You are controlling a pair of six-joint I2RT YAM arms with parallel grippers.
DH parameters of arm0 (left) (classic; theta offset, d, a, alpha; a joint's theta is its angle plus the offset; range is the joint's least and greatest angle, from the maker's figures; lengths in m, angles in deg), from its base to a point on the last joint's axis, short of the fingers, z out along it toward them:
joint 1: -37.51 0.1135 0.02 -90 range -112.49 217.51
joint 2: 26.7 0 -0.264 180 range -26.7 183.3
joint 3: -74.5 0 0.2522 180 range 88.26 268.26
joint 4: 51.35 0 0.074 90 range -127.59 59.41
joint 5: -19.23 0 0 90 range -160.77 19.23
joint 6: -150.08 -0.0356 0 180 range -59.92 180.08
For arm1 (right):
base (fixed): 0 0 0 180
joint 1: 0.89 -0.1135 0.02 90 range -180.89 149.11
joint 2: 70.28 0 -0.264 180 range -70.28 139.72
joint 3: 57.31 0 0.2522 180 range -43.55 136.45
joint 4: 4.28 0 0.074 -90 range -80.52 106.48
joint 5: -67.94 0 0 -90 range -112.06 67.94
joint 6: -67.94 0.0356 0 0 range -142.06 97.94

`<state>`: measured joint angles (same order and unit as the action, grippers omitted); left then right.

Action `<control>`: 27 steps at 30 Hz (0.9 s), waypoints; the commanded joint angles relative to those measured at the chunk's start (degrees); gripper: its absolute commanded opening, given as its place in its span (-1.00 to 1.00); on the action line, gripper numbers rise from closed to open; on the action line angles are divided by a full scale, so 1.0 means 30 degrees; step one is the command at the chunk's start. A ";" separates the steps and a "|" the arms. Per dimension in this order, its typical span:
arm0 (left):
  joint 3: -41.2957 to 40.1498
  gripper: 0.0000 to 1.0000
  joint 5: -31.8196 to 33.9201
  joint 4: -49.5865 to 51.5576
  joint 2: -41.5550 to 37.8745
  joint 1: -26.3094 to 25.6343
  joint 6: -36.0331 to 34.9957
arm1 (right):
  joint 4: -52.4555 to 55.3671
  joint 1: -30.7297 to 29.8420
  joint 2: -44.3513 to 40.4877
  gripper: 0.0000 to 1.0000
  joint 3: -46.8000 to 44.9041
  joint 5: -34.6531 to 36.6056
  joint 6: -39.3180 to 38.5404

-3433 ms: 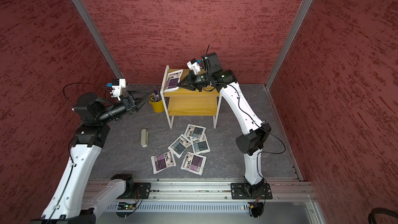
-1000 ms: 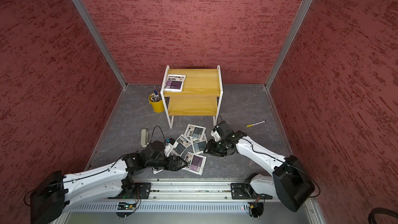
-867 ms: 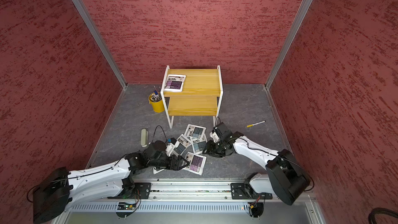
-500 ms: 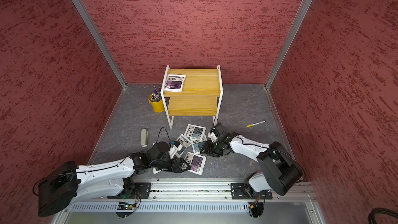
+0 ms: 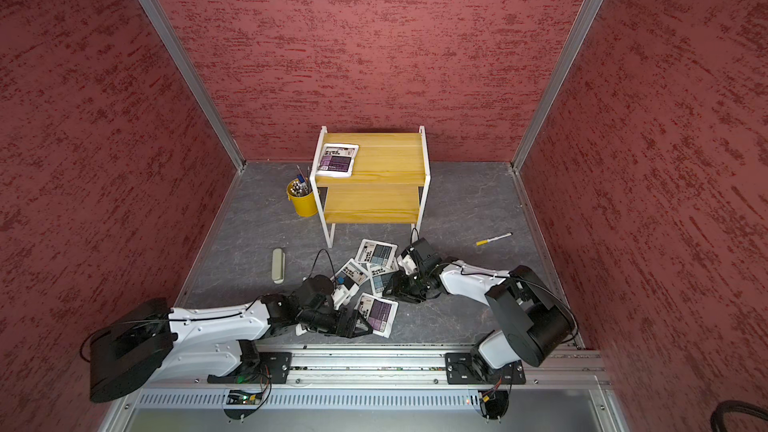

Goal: Place the bagged coffee beans on the shelf by color
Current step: Pick up the bagged coffee beans at the center of the board.

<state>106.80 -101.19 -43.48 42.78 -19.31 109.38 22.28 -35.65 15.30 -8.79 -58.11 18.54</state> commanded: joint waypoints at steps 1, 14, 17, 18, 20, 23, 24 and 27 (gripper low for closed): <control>0.0058 0.99 -0.0347 -0.1127 0.0635 -0.0022 0.0112 | -0.0266 -0.0215 0.0462 0.05 -0.0585 -0.0066 0.0091; 0.0620 0.99 -0.0938 -0.2262 0.2639 0.1240 -0.0383 | -0.0664 -0.0241 -0.0322 0.01 -0.1873 -0.1160 0.0053; 0.0983 0.99 -0.1137 -0.2372 0.3141 0.1477 -0.0604 | -0.0936 -0.0248 -0.0366 -0.02 -0.2106 -0.1396 0.0151; 0.1075 0.99 -0.1198 -0.2465 0.3318 0.1548 -0.0648 | -0.1026 -0.0248 -0.0370 -0.03 -0.2200 -0.1456 0.0171; 0.1224 0.99 -0.1317 -0.2655 0.3650 0.1640 -0.0695 | -0.1181 -0.0230 -0.0435 -0.06 -0.2325 -0.1597 0.0207; 0.1375 0.99 -0.1462 -0.2970 0.4074 0.1745 -0.0693 | -0.1335 -0.0248 -0.0461 -0.12 -0.2461 -0.1693 0.0211; 0.1406 0.99 -0.1464 -0.3096 0.4150 0.1762 -0.0684 | -0.1364 -0.0248 -0.0461 -0.14 -0.2451 -0.1708 0.0207; 0.1435 0.99 -0.1496 -0.3293 0.4361 0.1798 -0.0598 | -0.1531 -0.0248 -0.0346 -0.25 -0.2502 -0.1745 0.0215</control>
<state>110.78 -106.74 -53.64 54.38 -14.24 108.68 16.18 -35.78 13.68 -14.91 -64.25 18.96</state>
